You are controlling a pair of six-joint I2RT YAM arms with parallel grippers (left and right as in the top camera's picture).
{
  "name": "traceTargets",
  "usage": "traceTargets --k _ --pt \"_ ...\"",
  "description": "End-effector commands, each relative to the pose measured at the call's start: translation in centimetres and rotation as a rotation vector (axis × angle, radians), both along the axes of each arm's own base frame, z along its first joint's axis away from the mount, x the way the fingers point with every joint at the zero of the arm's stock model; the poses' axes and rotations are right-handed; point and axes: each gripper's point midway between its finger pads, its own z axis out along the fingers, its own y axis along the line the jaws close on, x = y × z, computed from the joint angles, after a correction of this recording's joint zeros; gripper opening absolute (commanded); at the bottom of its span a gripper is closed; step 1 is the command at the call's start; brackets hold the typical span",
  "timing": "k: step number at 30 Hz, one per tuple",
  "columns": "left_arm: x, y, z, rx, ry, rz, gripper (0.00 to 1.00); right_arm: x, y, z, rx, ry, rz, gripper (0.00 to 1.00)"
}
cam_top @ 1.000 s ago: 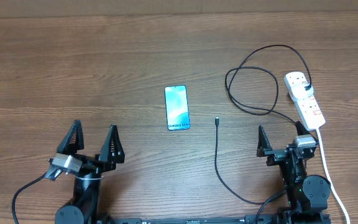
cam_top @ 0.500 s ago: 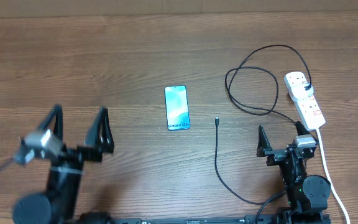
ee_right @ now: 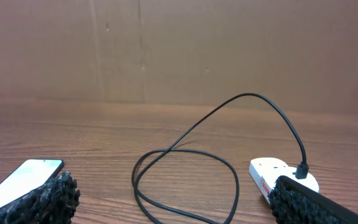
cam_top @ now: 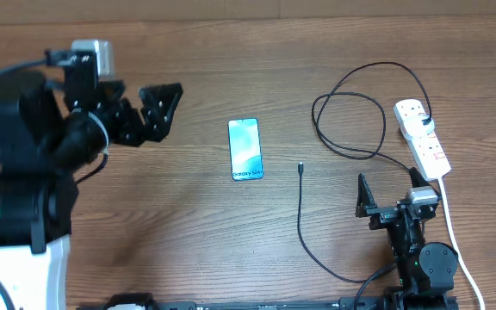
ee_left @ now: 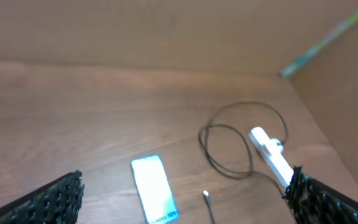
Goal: Plug charger to phone and switch on socket
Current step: 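Move the left gripper forward over the Galaxy S24+ phone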
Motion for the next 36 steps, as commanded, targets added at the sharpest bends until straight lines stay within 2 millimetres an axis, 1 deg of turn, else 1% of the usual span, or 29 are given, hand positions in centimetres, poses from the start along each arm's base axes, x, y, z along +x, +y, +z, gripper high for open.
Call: traceTargets --k 1,7,8,11,15,17,20,23,26,30,36 --pt "0.5 -2.0 0.0 0.018 0.055 -0.061 1.0 0.0 0.1 -0.2 0.006 0.0 0.004 1.0" --pt "1.4 -4.4 -4.4 0.247 0.305 0.018 1.0 0.0 0.1 -0.2 0.006 0.0 0.004 1.0" --pt "1.4 -5.1 -5.5 0.29 0.361 0.026 1.0 0.0 0.1 -0.2 0.006 0.0 0.004 1.0" --pt "1.6 -5.9 -7.5 0.378 0.463 0.028 1.0 0.0 0.1 -0.2 0.006 0.0 0.004 1.0" --pt "2.3 -6.3 -10.3 0.488 0.566 0.06 1.0 0.0 0.1 -0.2 0.006 0.0 0.004 1.0" --pt "2.8 -7.1 -11.5 0.495 0.592 0.047 1.0 0.0 0.1 -0.2 0.006 0.0 0.004 1.0" --pt "3.5 -9.3 -13.0 0.445 0.628 -0.009 1.0 0.0 0.1 -0.2 0.006 0.0 0.004 1.0" --pt "3.2 -11.3 -14.2 0.378 0.686 -0.085 1.0 0.0 0.1 -0.2 0.006 0.0 0.004 1.0" --pt "3.3 -11.5 -15.4 0.385 0.726 -0.09 1.0 0.0 0.1 -0.2 0.006 0.0 0.004 1.0" --pt "3.9 -11.4 -17.0 0.365 0.79 -0.017 1.0 0.0 0.1 -0.2 0.006 0.0 0.004 1.0" --pt "4.1 -12.5 -20.2 0.383 0.885 0.014 1.0 0.0 0.1 -0.2 0.006 0.0 0.004 1.0"
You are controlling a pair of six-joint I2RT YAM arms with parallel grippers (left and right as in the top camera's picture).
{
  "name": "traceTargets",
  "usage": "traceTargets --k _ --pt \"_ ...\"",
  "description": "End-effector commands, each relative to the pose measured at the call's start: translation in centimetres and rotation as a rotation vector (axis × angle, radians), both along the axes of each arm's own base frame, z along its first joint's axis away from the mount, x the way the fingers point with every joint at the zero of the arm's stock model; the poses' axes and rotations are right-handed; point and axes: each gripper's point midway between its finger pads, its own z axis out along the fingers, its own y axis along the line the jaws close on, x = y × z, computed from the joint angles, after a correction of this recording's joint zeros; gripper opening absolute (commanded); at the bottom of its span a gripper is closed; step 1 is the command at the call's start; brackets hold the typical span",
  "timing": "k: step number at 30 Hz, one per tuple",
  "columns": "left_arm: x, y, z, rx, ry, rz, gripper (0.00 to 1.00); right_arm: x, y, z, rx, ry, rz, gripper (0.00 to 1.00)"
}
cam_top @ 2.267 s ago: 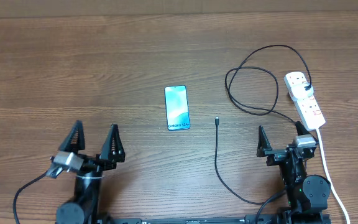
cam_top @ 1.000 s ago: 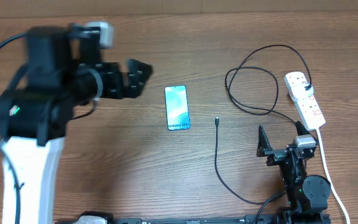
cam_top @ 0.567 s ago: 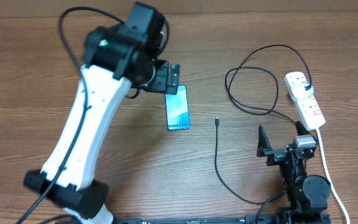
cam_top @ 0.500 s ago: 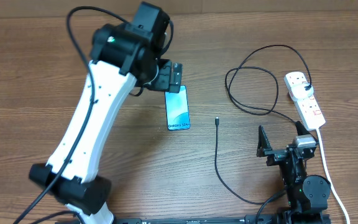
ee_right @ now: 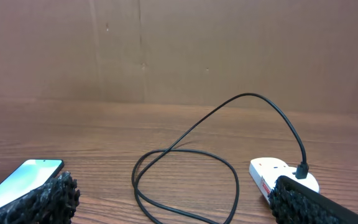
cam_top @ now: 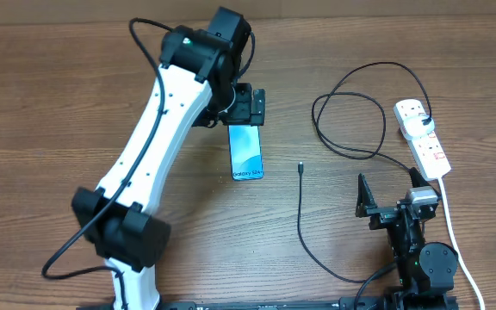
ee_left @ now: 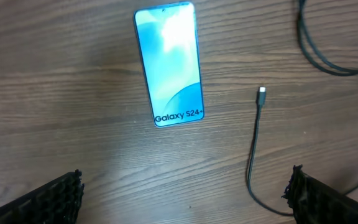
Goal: Plug charger to phone and switch on socket
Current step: 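Move the left gripper forward over the Galaxy S24+ phone, then lower the left gripper and close it on the phone's sides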
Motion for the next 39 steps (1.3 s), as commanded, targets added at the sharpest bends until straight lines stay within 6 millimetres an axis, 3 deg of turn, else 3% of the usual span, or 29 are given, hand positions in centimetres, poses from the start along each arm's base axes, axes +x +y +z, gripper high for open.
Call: traceTargets --k 1,12,16,20,32,35,39 --pt "0.3 -1.3 -1.9 0.0 0.057 0.056 1.0 0.0 0.1 -0.2 0.006 -0.001 0.004 1.0" --pt "1.5 -1.1 -8.6 0.107 0.17 0.092 1.0 0.0 0.1 -0.2 0.006 -0.001 0.004 1.0" --pt "1.6 -0.8 -9.5 0.132 0.182 0.113 0.99 0.0 0.1 -0.2 0.006 -0.001 0.004 1.0" --pt "1.6 -0.1 -8.1 0.15 0.152 0.167 1.0 0.0 0.1 -0.2 0.006 -0.001 0.004 1.0" --pt "-1.9 1.4 0.4 0.099 0.039 0.178 1.0 0.0 0.1 -0.2 0.006 -0.001 0.004 1.0" --pt "-2.2 1.5 0.1 0.107 0.052 0.179 1.0 0.0 0.1 -0.2 0.006 -0.001 0.004 1.0" --pt "-1.5 0.9 -2.3 0.094 0.064 0.189 0.99 0.0 0.1 -0.2 0.006 -0.001 0.004 1.0"
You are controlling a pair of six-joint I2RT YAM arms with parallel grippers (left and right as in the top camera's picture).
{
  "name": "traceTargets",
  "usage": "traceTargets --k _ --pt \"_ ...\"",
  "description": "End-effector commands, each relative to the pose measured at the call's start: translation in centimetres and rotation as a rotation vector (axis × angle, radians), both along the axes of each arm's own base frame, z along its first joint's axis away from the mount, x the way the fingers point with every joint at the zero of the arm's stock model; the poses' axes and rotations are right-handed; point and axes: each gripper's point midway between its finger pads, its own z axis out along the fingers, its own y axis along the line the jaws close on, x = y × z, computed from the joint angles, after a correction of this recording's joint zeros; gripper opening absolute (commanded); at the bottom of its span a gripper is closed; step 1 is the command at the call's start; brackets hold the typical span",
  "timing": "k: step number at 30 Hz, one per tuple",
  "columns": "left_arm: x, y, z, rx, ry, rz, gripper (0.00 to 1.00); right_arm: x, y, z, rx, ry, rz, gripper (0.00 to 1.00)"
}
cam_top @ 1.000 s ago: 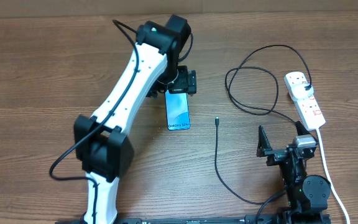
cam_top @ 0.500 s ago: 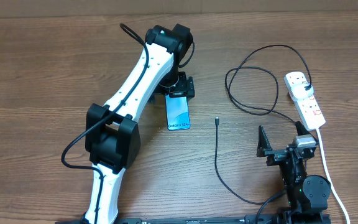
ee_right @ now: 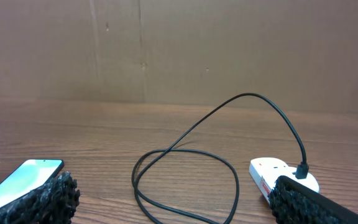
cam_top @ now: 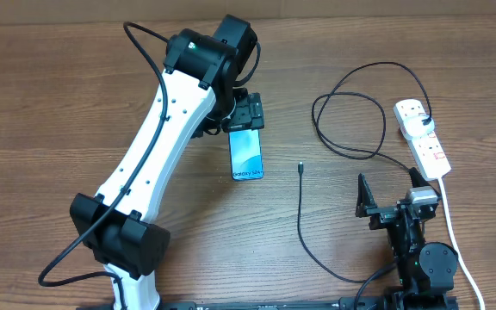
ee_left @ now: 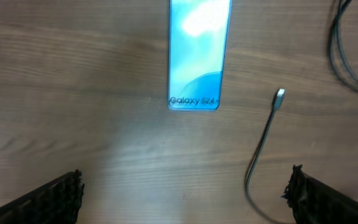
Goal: Plug charger to phone and switch on socket
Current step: 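Lower the left gripper and close it on the phone's sides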
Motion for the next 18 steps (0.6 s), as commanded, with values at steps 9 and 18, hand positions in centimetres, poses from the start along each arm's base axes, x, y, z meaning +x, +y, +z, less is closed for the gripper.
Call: traceTargets --k 9,18 --pt "1.0 -0.9 -9.2 0.004 0.044 0.038 0.99 0.0 0.1 -0.2 0.006 -0.001 0.004 1.0" --pt "1.4 -2.4 -10.6 -0.05 0.027 -0.018 1.0 0.0 0.1 -0.2 0.006 -0.001 0.004 1.0"
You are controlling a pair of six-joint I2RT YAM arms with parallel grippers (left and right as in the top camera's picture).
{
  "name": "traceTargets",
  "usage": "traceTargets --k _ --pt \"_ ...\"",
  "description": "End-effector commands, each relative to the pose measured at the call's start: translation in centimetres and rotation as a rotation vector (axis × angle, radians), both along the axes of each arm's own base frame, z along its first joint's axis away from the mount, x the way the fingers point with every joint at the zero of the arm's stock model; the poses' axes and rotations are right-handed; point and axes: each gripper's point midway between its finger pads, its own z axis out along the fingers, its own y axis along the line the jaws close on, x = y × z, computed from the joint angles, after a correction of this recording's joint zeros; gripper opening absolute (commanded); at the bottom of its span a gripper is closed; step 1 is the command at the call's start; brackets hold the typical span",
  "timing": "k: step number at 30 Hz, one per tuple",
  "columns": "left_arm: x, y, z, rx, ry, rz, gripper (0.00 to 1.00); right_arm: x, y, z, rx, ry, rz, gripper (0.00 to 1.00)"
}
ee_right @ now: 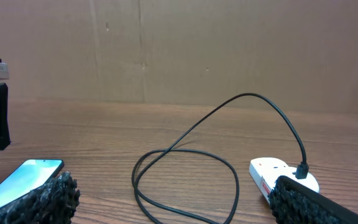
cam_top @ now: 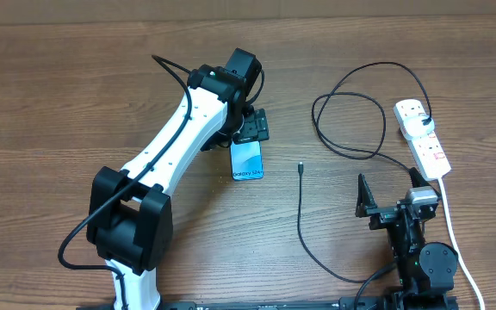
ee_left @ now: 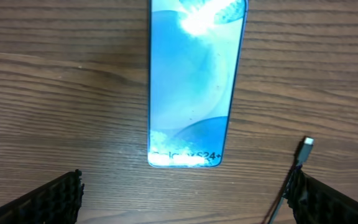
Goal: Plug charger to phone and switch on socket
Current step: 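Lower the left gripper and close it on the phone's sides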
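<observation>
The phone (cam_top: pixel 246 160), screen lit blue, lies flat mid-table; it also shows as the phone (ee_left: pixel 194 81) and the phone (ee_right: pixel 20 177). My left gripper (cam_top: pixel 250 127) hangs open low over its far end, and in the wrist view the left gripper (ee_left: pixel 188 208) has its fingers (ee_left: pixel 48 199) spread wider than the phone. The black cable's free plug (cam_top: pixel 300 166) lies on the wood to the right of the phone, seen again as the plug (ee_left: pixel 304 146). The white socket strip (cam_top: pixel 422 136) sits far right with the charger plugged in. My right gripper (cam_top: pixel 386 202) rests open near the front edge.
The cable loops (cam_top: pixel 349 120) in a coil between phone and socket strip, also seen as the coil (ee_right: pixel 185 180), then trails toward the front. The strip's white lead (cam_top: pixel 455 241) runs past the right arm's base. A cardboard wall (ee_right: pixel 197 50) stands behind the table.
My left gripper has dropped closer to the phone, which now fills more of the left wrist view. One of its fingers now shows in the right wrist view. The right arm is unmoved.
My left gripper was first open and raised at the table's far left. Then it hung open over the phone's far end, looking down at phone and plug. It stayed there at a lesser height, and now sits lower still. Phone, cable and right arm have not shifted.
</observation>
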Motion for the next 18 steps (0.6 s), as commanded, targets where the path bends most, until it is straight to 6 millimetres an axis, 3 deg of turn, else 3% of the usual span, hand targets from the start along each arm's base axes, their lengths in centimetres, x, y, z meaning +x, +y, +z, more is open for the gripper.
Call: traceTargets --k 1,18 --pt "-0.6 -1.0 -0.6 -0.027 0.027 -0.035 1.0 0.0 0.1 -0.2 0.006 0.0 0.004 1.0" --pt "0.5 -0.8 -4.5 0.091 0.032 -0.042 1.0 0.0 0.1 -0.2 0.006 0.0 0.004 1.0"
